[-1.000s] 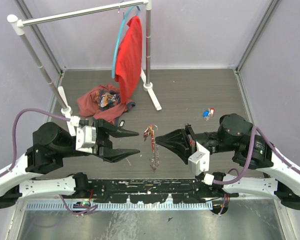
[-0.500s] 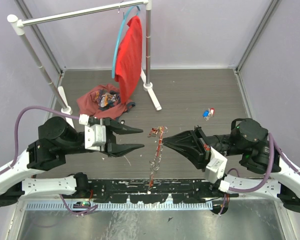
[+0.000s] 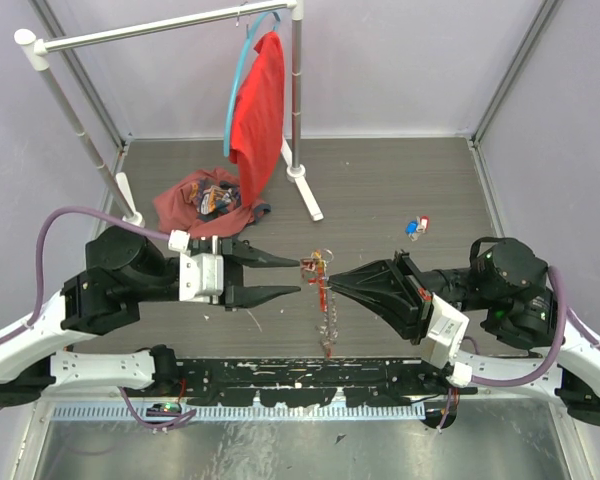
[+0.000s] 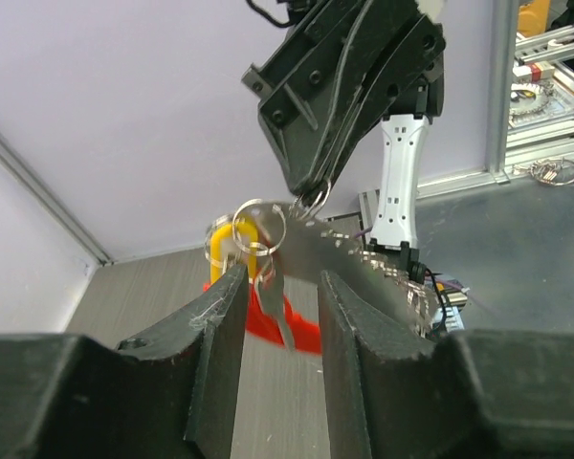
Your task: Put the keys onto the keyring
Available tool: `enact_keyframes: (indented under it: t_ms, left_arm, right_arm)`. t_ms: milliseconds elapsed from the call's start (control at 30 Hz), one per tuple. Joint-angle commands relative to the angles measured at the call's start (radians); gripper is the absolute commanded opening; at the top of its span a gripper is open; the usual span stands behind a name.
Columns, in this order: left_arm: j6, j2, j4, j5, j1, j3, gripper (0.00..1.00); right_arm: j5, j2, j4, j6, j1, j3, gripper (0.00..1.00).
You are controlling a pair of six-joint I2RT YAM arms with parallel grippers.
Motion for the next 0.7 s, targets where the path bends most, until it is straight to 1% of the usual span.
enact_keyframes:
  t_ms: [0, 300, 667]
  left_arm:
    - [0.048, 0.011, 0.032, 0.028, -0.022, 0.045, 0.41]
    - [0.073, 0.023, 0.047, 0.015, -0.046, 0.052, 0.39]
    - [0.126, 0.039, 0.054, -0.049, -0.095, 0.064, 0.35]
  right_arm:
    - [0.005, 0.009, 0.088, 0.029, 0.001, 0.025, 0.01]
    - [0.010, 0.022, 0.118, 0.071, 0.001, 0.026, 0.01]
    - [0.013, 0.040, 0.123, 0.092, 0.001, 0.034, 0.01]
